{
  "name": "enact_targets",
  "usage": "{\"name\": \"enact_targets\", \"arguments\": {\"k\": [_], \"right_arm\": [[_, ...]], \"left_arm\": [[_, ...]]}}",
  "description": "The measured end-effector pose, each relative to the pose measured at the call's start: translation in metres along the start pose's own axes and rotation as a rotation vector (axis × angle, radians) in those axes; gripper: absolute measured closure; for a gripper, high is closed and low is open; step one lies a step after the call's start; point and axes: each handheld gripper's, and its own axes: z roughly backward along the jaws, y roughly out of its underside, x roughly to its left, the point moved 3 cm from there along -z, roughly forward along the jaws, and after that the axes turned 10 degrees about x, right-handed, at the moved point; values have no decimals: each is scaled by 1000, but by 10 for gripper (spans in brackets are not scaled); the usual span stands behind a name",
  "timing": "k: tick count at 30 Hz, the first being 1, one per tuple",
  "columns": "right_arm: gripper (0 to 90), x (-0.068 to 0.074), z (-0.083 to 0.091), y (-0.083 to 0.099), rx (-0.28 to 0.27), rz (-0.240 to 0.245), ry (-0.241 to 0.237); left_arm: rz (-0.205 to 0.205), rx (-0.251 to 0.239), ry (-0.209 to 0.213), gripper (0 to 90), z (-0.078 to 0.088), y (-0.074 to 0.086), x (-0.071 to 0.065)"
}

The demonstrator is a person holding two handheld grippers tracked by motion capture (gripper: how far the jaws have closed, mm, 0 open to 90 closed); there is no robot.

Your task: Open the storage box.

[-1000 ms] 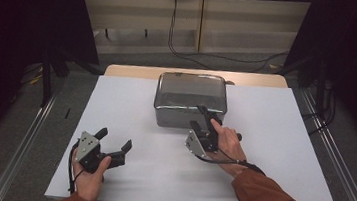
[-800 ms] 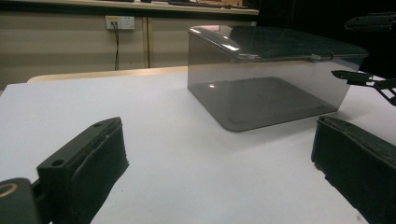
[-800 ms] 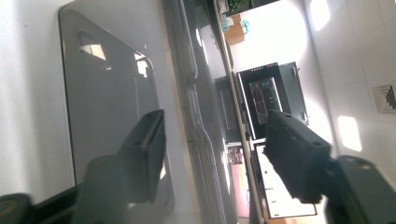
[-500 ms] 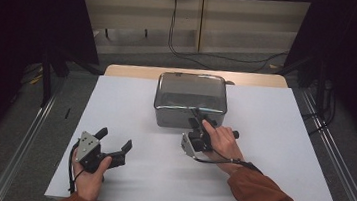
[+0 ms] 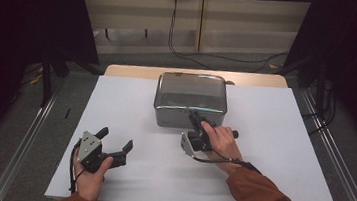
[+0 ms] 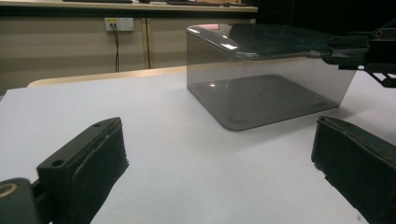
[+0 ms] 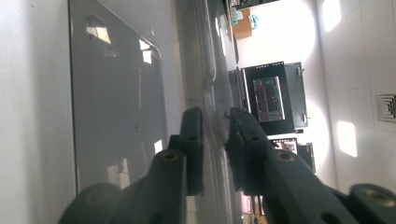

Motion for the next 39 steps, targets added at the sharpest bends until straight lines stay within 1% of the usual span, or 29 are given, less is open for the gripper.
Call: {"name": "enact_targets", "arguments": {"k": [3, 6, 7, 11, 13, 14, 15, 16, 17, 18, 19, 21, 23, 25, 28, 30, 31, 33, 34, 36, 37, 38, 39], "right_arm": [[784, 0, 0, 0, 0, 8, 2], [786, 0, 0, 0, 0, 13, 3], [787, 0, 0, 0, 1, 14, 4], [788, 0, 0, 0, 0, 15, 7], [788, -1, 1, 0, 2, 6, 2], [788, -1, 1, 0, 2, 6, 2], [789, -1, 1, 0, 0, 10, 2], [791, -1, 1, 0, 1, 8, 3], [791, -1, 1, 0, 0, 5, 2], [794, -1, 1, 0, -1, 4, 2], [795, -1, 2, 0, -2, 2, -1], [799, -2, 2, 0, -6, 6, 0], [809, -3, 3, -1, -11, -2, -1], [810, -3, 3, -1, -10, -4, 0], [810, -2, 3, -1, -10, -2, -1], [813, -2, 3, -1, -11, -1, -2], [814, -3, 4, -1, -14, -2, 0], [815, -4, 4, -1, -18, -3, 3], [815, -5, 3, -1, -20, -3, 3], [815, -5, 3, 0, -21, -2, 5], [815, -6, 4, 0, -21, -2, 7], [815, -6, 4, 0, -17, -5, 7], [816, -7, 4, -1, -22, -6, 10]], "left_arm": [[-7, 5, 10, 30, -1, 0, 0], [0, 5, 21, 37, -1, -1, -1], [-5, 8, 22, 46, -1, -1, -1], [-2, 5, 37, 52, -1, -1, -3], [-13, -14, 40, 52, 0, -3, -4], [-28, -14, 42, 52, 1, -4, -5], [-21, -21, 48, 54, 0, -5, -7], [-30, -20, 56, 57, 0, -5, -7], [-23, -23, 65, 57, -1, -5, -8], [-24, -16, 65, 59, -1, -5, -7], [-27, 1, 72, 66, -2, -5, -6], [-1, 13, 97, 76, -5, -5, -5], [3, 17, 90, 72, -6, -6, -3], [-3, 12, 83, 69, -6, -7, -3], [4, 1, 109, 62, -6, -9, -3], [0, -13, 105, 54, -7, -11, -4], [-9, -15, 108, 52, -8, -12, -3], [-8, -19, 110, 42, -10, -15, -3], [-15, -21, 106, 40, -11, -15, -3], [-20, -29, 112, 32, -13, -17, -3], [-24, -25, 106, 31, -14, -18, -3], [-29, -21, 108, 30, -15, -19, -3], [-22, -25, 117, 29, -17, -20, -3]]}}
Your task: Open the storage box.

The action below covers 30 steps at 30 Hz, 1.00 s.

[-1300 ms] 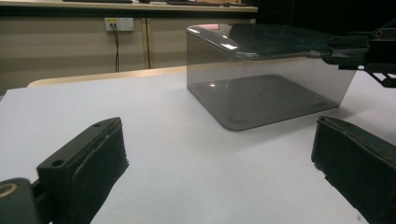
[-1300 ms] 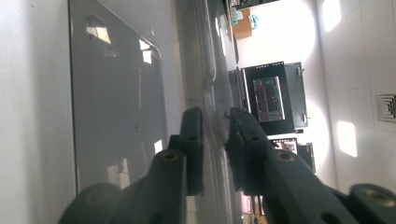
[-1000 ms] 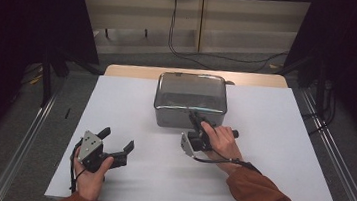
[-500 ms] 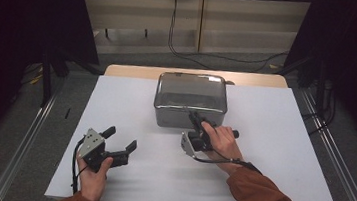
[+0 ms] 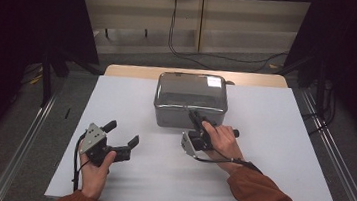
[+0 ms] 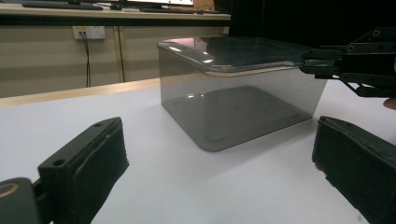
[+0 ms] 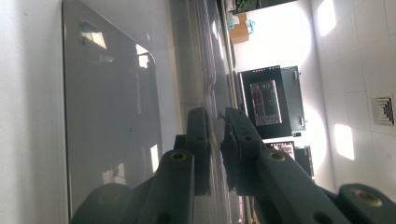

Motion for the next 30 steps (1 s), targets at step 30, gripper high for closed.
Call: {"name": "enact_targets", "arguments": {"k": [30], "right_arm": [[811, -13, 0, -3, -11, -15, 33]], "left_arm": [[-103, -9, 22, 40, -55, -40, 3]]}}
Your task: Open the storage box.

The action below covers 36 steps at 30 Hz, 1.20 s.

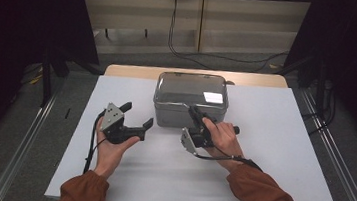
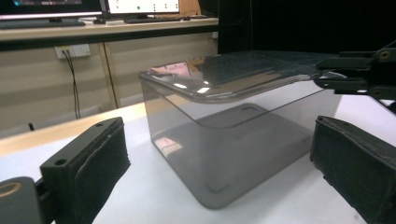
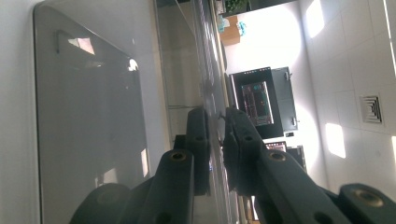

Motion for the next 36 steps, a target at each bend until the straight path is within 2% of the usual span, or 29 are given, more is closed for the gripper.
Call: {"name": "enact_targets", "arguments": {"k": [1, 3, 7, 10, 12, 14, 21, 23, 24, 26, 29, 32, 36], "right_arm": [[810, 0, 0, 0, 6, -2, -1], [809, -1, -1, -1, 1, 0, 6], [807, -3, -2, -2, 2, -4, 6], [811, -6, -3, -3, 5, -7, 8], [811, -7, -3, -3, 1, -3, 10], [813, -8, -3, -4, 4, -6, 12], [817, -13, -3, -4, 0, -7, 18], [819, -15, -4, -5, -4, 7, 19], [821, -17, -4, -6, -1, 6, 22], [823, -18, -4, -6, 0, 6, 24], [824, -21, -4, -5, 1, 7, 25], [826, -22, -4, -6, -3, 11, 28], [824, -19, -4, -5, -1, 17, 26]], "left_arm": [[-4, 0, 1, 40, -2, -1, 1], [14, -3, 0, 40, -8, -3, 3], [-22, -12, -19, 42, -16, -7, 7], [-19, -7, -9, 45, -23, -9, 10], [-49, -1, -19, 45, -28, -11, 10], [-39, 12, -15, 46, -33, -11, 12], [-67, 27, -11, 70, -52, -14, 13], [-84, 23, -27, 71, -58, -16, 15], [-86, 22, -25, 86, -61, -17, 16], [-62, 17, -20, 86, -65, -19, 17], [-76, 10, -6, 88, -71, -22, 17], [-95, 12, -11, 88, -75, -25, 17], [-70, 14, -13, 106, -75, -24, 17]]}}
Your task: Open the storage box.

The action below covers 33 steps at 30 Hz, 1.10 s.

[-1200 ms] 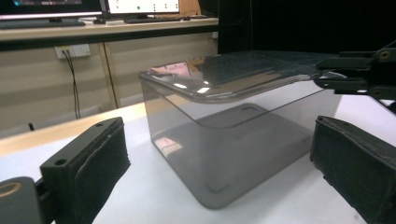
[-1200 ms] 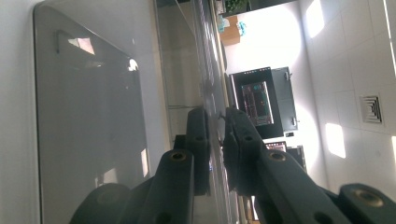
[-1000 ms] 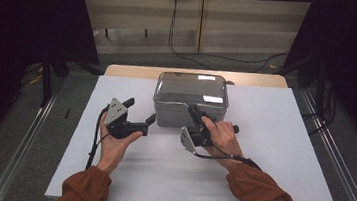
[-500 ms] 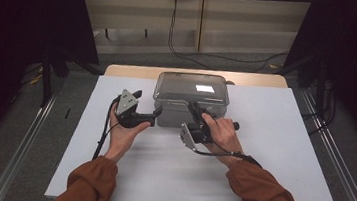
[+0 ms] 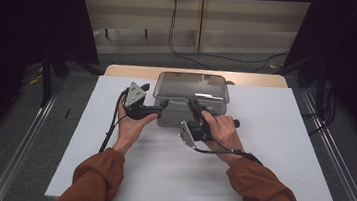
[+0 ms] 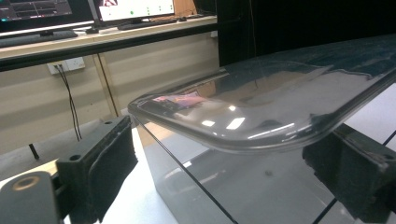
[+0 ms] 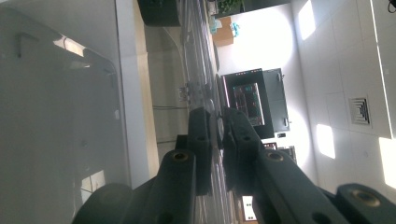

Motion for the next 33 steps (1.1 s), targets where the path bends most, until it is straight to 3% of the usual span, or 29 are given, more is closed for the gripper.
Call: {"name": "enact_targets", "arguments": {"k": [2, 8, 10, 14, 17, 21, 25, 33], "right_arm": [[823, 0, 0, 0, 0, -3, -3], [816, 2, 1, 1, 2, -24, -13], [809, 1, 1, 2, 0, -28, -13], [774, -1, 0, 4, 8, -59, -27], [680, -1, -1, 8, 6, -142, -64], [579, -1, -3, 18, 18, -222, -89], [421, -4, -4, 30, 30, -353, -131], [234, -9, -5, 53, 43, -605, -230]], "left_arm": [[34, -3, 7, 113, 0, 0, 1], [-33, -5, -22, 186, 5, -3, -1], [-16, -13, -8, 227, 4, -3, -3], [-20, -19, -9, 230, 4, -4, -3], [-47, -12, -18, 234, 6, -4, -2], [-44, -17, -18, 237, 7, -4, 1], [-39, -22, -19, 237, 7, -5, 1], [-34, -18, -14, 271, 5, -5, 0]]}}
